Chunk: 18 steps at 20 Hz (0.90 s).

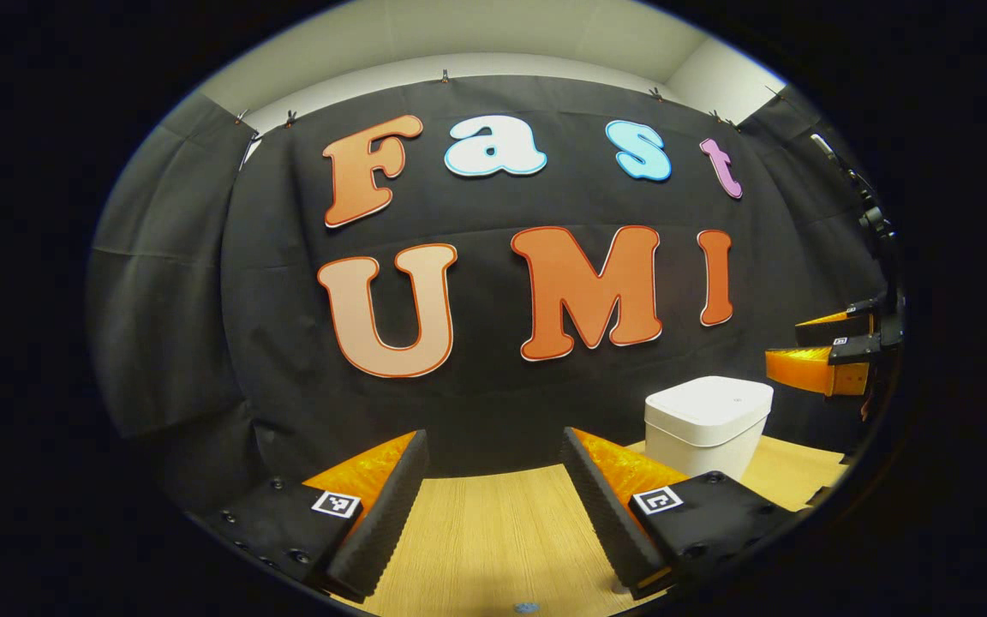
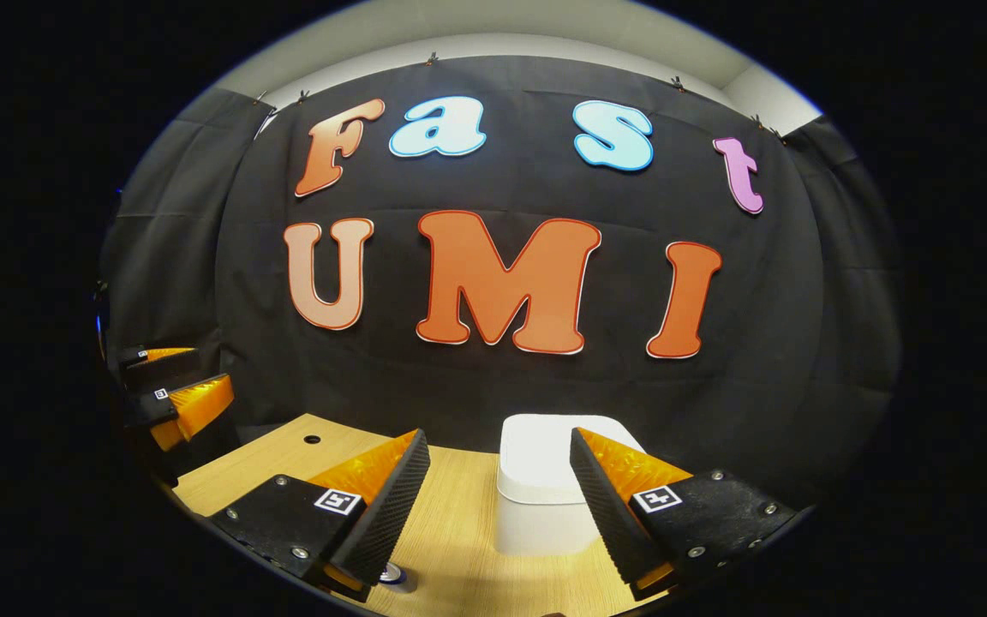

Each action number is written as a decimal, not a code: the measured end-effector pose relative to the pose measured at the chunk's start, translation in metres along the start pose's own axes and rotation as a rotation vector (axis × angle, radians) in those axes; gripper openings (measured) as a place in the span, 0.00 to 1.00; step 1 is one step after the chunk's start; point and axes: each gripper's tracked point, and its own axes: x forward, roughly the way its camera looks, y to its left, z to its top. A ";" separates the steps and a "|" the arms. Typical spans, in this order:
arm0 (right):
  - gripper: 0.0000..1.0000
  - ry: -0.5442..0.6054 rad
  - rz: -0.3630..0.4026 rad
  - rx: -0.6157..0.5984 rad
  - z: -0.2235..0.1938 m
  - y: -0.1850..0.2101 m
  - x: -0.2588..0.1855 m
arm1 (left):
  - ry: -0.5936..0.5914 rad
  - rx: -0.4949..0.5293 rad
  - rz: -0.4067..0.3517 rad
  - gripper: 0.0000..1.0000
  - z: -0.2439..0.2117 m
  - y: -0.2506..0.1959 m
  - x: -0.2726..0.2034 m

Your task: Press the lid of the desktop garbage bin to open it, pick up the crumpled paper on the desktop and throw it into the bin, then pick up the pop can on the desktop and drop it into the bin, and finally close the garbage bin lid.

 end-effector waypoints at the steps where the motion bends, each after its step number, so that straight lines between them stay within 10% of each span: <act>1: 0.99 0.002 -0.008 -0.003 0.001 0.000 -0.001 | 0.002 -0.001 -0.006 0.99 -0.001 0.002 -0.001; 9: 0.97 0.032 -0.073 -0.029 0.010 -0.018 0.008 | 0.019 0.003 -0.041 1.00 -0.010 0.008 -0.003; 18: 0.64 0.096 -0.025 0.059 0.008 -0.045 0.050 | 0.050 0.000 0.059 1.00 -0.017 0.016 0.005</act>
